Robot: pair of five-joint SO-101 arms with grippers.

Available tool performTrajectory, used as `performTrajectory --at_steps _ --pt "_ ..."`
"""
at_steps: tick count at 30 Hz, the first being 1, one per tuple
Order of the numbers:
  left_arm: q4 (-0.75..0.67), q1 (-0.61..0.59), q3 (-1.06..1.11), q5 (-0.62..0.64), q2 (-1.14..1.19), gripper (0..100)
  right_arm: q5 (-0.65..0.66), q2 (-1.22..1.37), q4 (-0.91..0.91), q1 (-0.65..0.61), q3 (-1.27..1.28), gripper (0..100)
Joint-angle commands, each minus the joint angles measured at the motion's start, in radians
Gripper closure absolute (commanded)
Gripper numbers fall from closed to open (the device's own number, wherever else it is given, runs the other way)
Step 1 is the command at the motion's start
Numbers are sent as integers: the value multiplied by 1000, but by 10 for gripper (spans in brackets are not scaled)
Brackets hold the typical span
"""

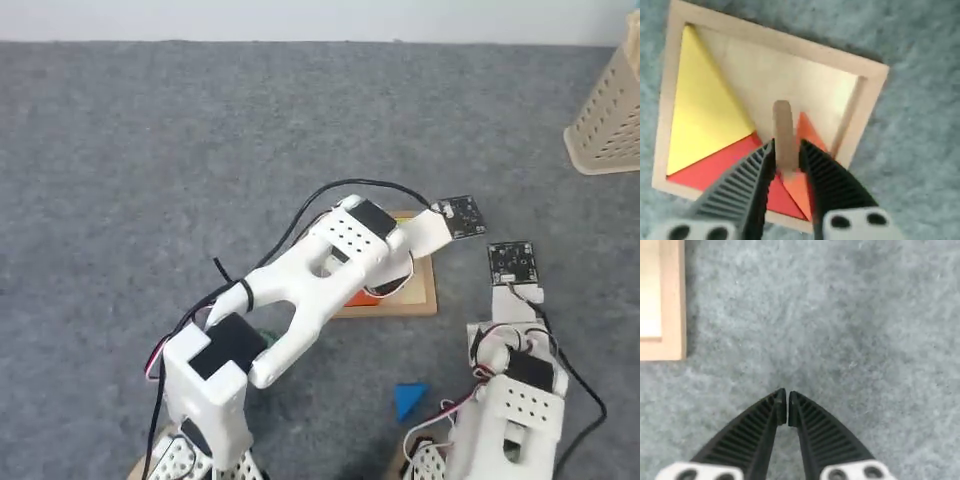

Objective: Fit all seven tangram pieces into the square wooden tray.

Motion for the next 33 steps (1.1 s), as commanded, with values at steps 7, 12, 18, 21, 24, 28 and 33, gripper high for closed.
performTrajectory --at_steps 7,12,18,21,24,28,33 --pt "-18 -15 -15 -14 -5 885 11 -25 16 7 -12 964" --pt "-61 -48 -19 -9 -5 885 11 -25 18 5 -11 964" --pt "-37 -58 -19 17 -26 885 11 -25 15 5 -11 964" --pt "-9 -14 4 18 -69 885 11 -25 15 5 -11 964" --pt "-55 38 74 17 -86 880 11 -25 16 5 -11 964" --pt "-149 44 111 18 -44 849 11 -25 16 5 -11 964" --pt "-149 44 51 20 26 840 12 -25 16 5 -11 964"
